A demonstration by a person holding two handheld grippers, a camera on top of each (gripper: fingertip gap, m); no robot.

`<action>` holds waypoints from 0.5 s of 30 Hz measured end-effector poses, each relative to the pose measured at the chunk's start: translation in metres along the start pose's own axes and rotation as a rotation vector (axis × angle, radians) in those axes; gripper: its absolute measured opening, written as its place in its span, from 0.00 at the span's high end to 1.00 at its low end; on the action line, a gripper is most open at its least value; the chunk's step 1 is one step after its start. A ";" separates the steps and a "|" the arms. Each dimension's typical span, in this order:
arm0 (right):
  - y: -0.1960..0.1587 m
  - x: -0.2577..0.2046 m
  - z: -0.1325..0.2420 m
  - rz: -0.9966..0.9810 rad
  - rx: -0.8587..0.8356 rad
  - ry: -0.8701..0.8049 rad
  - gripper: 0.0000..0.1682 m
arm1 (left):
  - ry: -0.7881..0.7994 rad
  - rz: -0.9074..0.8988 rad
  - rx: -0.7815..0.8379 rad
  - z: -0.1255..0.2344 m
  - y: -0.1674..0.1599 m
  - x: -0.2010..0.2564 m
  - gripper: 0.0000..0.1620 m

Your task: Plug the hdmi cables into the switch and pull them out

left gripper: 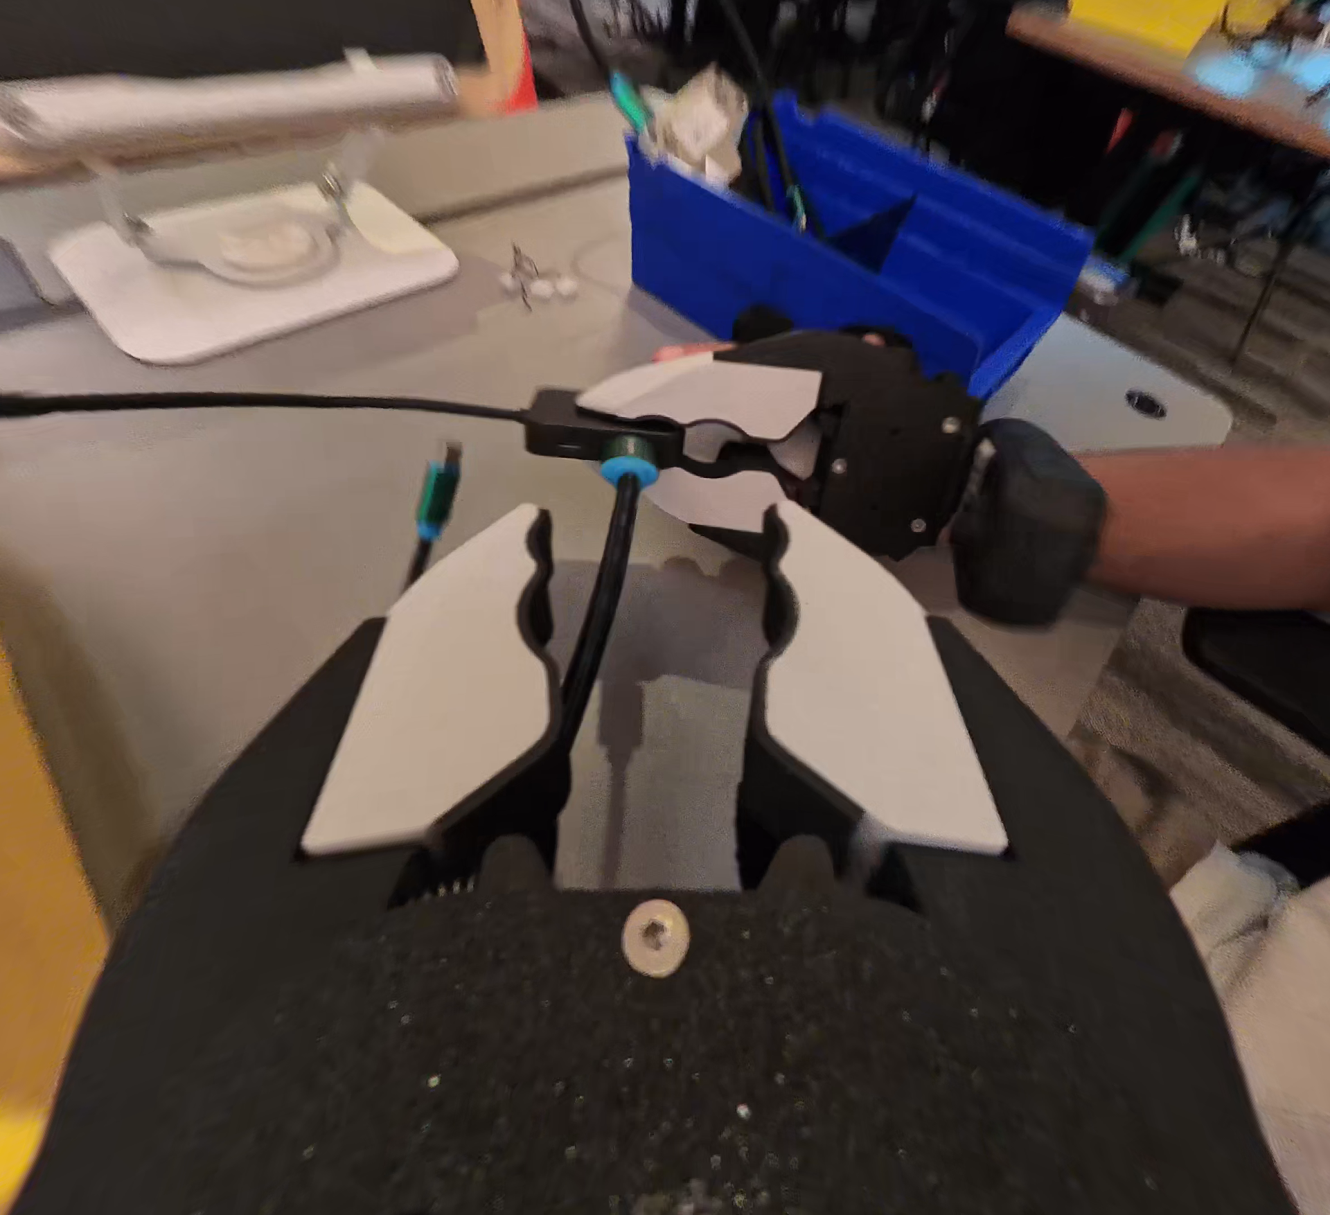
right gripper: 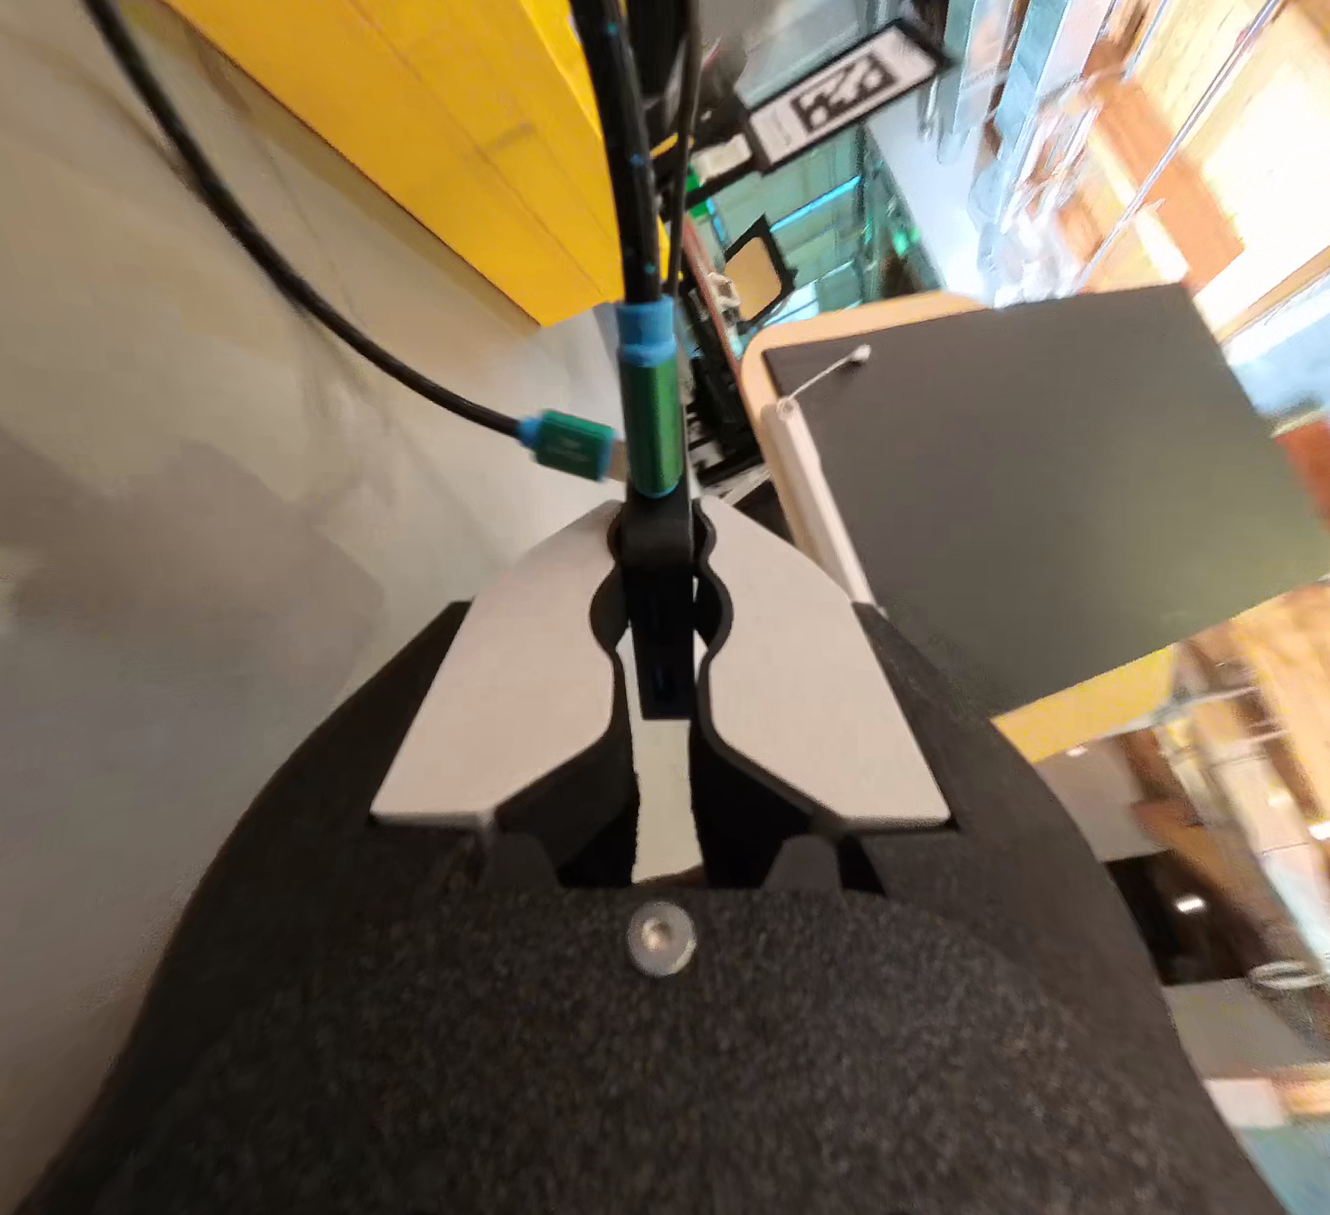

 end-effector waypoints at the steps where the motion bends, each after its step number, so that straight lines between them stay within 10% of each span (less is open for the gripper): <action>1: -0.002 0.004 0.002 -0.069 -0.023 0.022 0.92 | 0.022 -0.004 0.060 0.018 0.007 0.001 0.62; 7: -0.009 0.108 0.037 -0.274 -0.167 -0.074 0.92 | 0.125 0.088 0.306 0.114 -0.028 -0.001 0.74; 15: -0.102 0.265 0.137 -0.554 -0.329 0.094 0.92 | -0.060 0.355 0.112 0.114 -0.107 -0.010 0.74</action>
Point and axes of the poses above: each gripper's, where its closed fingertips meet, z back along the fingers, y out of its top, x = y × z across the jaws, the point moved 3 cm from there along z, back along the fingers, and after that the axes turned 2 degrees about y, right-handed, at the moved point
